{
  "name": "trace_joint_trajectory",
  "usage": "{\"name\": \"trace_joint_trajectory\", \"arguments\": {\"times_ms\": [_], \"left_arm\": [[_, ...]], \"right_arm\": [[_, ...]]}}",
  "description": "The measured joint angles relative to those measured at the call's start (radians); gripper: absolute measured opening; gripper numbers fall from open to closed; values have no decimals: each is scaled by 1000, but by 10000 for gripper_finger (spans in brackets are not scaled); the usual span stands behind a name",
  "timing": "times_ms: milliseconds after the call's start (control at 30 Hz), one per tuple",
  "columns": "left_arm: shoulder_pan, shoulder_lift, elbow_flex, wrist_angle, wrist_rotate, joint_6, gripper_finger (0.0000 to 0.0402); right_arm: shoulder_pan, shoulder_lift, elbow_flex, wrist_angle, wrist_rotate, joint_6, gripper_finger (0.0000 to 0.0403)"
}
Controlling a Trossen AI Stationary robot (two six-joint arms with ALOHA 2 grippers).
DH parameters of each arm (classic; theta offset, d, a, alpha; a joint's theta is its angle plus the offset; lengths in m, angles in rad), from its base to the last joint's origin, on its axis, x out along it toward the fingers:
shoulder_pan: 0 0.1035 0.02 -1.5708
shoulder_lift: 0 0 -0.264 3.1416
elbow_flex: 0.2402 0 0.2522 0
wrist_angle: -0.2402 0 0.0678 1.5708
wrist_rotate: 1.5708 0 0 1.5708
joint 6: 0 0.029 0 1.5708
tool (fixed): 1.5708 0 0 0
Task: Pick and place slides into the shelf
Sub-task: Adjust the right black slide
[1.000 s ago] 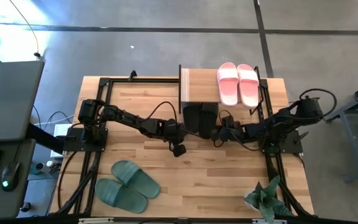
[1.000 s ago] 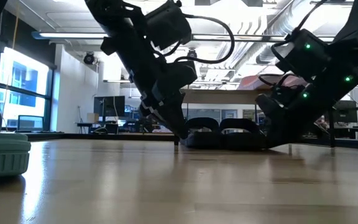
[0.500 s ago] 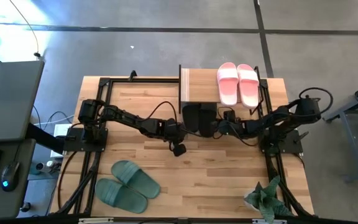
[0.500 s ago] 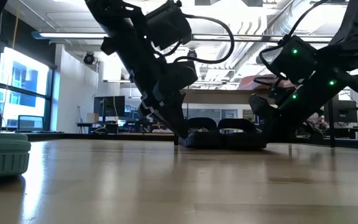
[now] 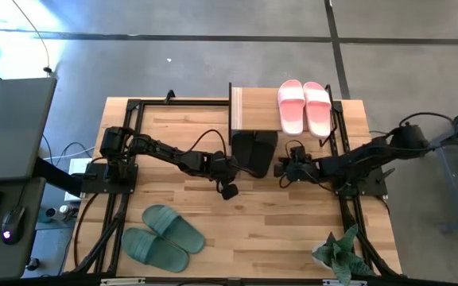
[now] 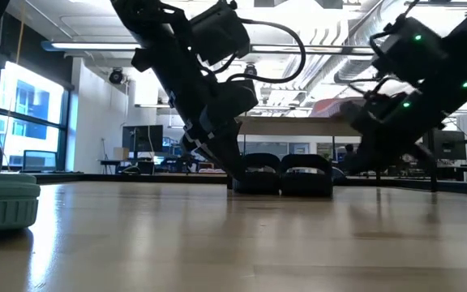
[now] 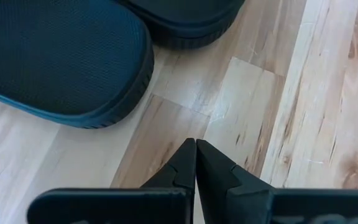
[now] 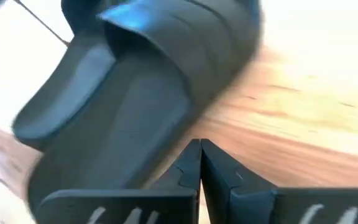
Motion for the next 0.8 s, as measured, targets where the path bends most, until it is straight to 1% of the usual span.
{"name": "trace_joint_trajectory", "arguments": {"times_ms": [67, 133, 267, 333, 400, 467, 500, 600, 700, 800], "left_arm": [[0, 0, 0, 1, 0, 0, 0], [0, 0, 0, 4, 0, 0, 0], [0, 0, 0, 6, 0, 7, 0], [0, 0, 0, 6, 0, 16, 1], [0, 0, 0, 5, -1, 28, 1], [0, 0, 0, 6, -2, 29, 1], [0, 0, 0, 6, -3, 30, 1], [0, 0, 0, 6, -4, 31, 1], [0, 0, 0, 6, -4, 31, 1], [0, 0, 0, 5, -4, 31, 1]], "right_arm": [[12, -47, -1, -104, -12, 32, 0], [32, -83, -1, -127, -56, 22, 0], [99, -102, 0, 3, -200, -85, 0], [136, -96, 0, 45, -211, -91, 0], [158, -84, 0, 34, -184, -86, 0], [161, -62, 0, 35, -176, -89, 0], [161, -47, 0, 41, -189, -93, 0], [164, 17, 5, 120, -220, -133, 0], [164, 98, 75, 149, -218, -210, 0], [164, 182, 165, 130, -196, -294, 0]]}}
